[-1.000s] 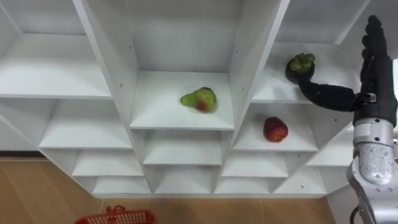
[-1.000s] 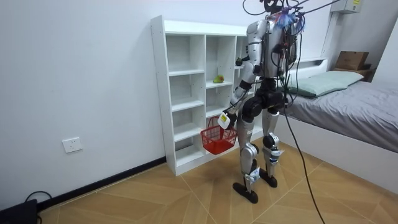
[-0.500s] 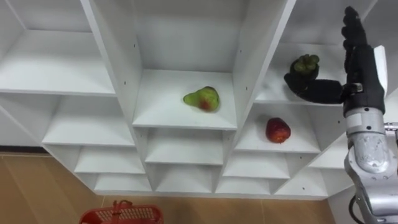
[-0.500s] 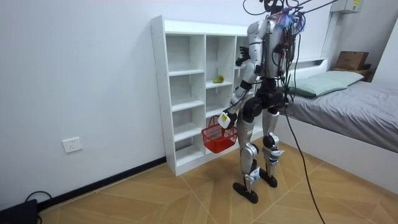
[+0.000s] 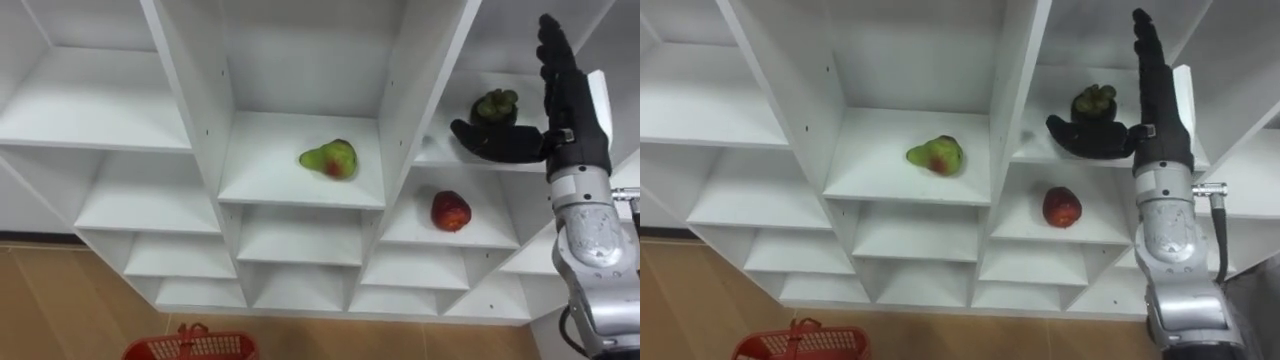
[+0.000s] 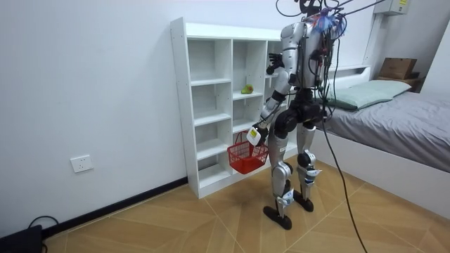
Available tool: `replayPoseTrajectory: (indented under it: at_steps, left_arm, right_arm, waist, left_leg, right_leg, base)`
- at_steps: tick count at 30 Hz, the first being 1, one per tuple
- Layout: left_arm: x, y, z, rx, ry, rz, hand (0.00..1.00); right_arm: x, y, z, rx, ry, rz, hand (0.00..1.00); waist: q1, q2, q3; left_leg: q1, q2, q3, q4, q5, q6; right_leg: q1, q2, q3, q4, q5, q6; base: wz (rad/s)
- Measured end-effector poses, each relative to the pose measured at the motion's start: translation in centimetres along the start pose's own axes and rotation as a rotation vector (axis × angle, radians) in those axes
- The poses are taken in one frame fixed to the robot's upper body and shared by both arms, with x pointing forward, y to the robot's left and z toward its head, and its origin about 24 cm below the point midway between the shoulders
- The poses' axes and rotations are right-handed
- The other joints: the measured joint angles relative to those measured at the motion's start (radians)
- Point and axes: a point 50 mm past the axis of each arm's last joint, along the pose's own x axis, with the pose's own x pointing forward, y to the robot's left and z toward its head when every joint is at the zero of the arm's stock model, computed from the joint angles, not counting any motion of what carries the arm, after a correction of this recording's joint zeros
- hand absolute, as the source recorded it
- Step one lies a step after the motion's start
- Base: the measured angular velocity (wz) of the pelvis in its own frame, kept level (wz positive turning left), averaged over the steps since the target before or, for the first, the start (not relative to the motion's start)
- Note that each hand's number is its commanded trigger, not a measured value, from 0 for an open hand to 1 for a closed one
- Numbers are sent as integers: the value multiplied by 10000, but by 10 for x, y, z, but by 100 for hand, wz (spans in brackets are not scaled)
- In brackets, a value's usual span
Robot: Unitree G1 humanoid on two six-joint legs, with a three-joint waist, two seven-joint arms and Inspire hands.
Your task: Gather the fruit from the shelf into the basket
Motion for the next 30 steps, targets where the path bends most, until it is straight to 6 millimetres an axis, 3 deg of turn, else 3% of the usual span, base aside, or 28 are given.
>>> replayPoseTrajectory:
  at_steps: [10,19,30]
  left_arm:
    - [0,0,-1,-24,119,22,100]
    - [0,3,-2,-206,205,146,100]
    - [0,5,-3,-256,318,235,100]
  right_arm:
    - [4,0,-21,-162,1200,81,0]
    - [6,2,-25,-196,1522,319,0]
    - [5,1,-30,-187,1736,393,0]
  waist:
    - [1,-18,5]
    - [6,-107,58]
    - [-26,-149,33]
  left_leg:
    - [-8,0,-224,27,2,-1]
    - [-80,-25,-227,173,10,13]
    - [-120,-30,-224,193,13,16]
  right_leg:
    - [26,-20,-187,88,1,-2]
    - [20,-56,-213,119,0,-2]
    - [-7,-60,-224,124,0,-2]
  base:
    - [4]
    - [0]
    - [0]
